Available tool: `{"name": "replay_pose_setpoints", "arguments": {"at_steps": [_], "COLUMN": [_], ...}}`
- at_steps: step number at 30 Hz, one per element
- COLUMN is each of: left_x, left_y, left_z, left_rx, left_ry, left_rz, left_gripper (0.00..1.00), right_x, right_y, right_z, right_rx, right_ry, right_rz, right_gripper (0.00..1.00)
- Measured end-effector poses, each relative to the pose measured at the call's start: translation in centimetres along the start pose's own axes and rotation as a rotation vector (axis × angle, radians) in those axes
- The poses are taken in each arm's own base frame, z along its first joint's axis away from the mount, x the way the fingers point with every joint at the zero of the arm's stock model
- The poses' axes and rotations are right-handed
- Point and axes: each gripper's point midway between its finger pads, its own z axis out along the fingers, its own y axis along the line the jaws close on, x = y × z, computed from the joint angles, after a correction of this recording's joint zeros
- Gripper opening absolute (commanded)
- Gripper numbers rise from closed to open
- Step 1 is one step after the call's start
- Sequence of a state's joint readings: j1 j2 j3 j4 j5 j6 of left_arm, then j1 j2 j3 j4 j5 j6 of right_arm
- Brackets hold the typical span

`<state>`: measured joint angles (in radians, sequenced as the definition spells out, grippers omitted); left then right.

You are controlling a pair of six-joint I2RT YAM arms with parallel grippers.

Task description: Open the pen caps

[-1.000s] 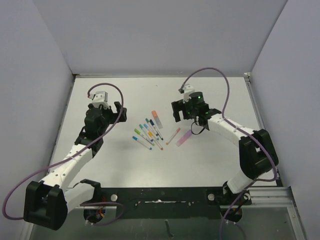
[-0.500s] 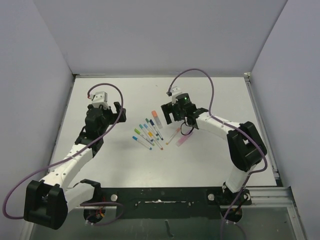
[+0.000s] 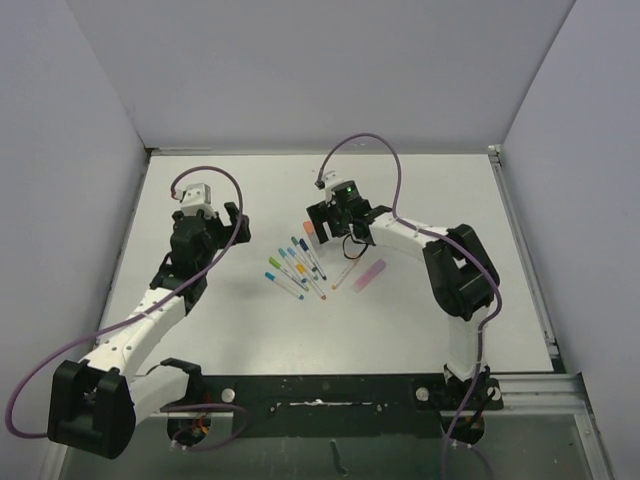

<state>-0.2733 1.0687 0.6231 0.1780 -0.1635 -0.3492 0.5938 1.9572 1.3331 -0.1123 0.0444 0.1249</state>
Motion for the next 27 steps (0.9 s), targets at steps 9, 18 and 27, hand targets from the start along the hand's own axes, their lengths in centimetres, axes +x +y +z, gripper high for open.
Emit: {"name": "replay_pose_setpoints", "arguments": {"at_steps": [9,18,27], "left_x": [0.6,1.0,1.7], "left_y": [0.8,1.1,1.5], "left_z": [0.0,-0.1,-0.1], "left_rx": [-0.028,-0.04,-0.051], "left_ry": [0.009,0.018,0.032], "left_rz": [-0.011,-0.012,-0.025], "left_gripper": [0.98,0.98,0.97], "right_x": [0.4,2.6,2.7], "right_y": [2.1,3.8,3.8], "right_z": [1.9,2.8,3.4], "right_rx": [-0.027,-0.033,-0.026], "right_ry": [0.043,0.113,0.122], "right_rz": [-0.021,-0.054,-0.05], "right_gripper": [0.81,0.74,0.65]}}
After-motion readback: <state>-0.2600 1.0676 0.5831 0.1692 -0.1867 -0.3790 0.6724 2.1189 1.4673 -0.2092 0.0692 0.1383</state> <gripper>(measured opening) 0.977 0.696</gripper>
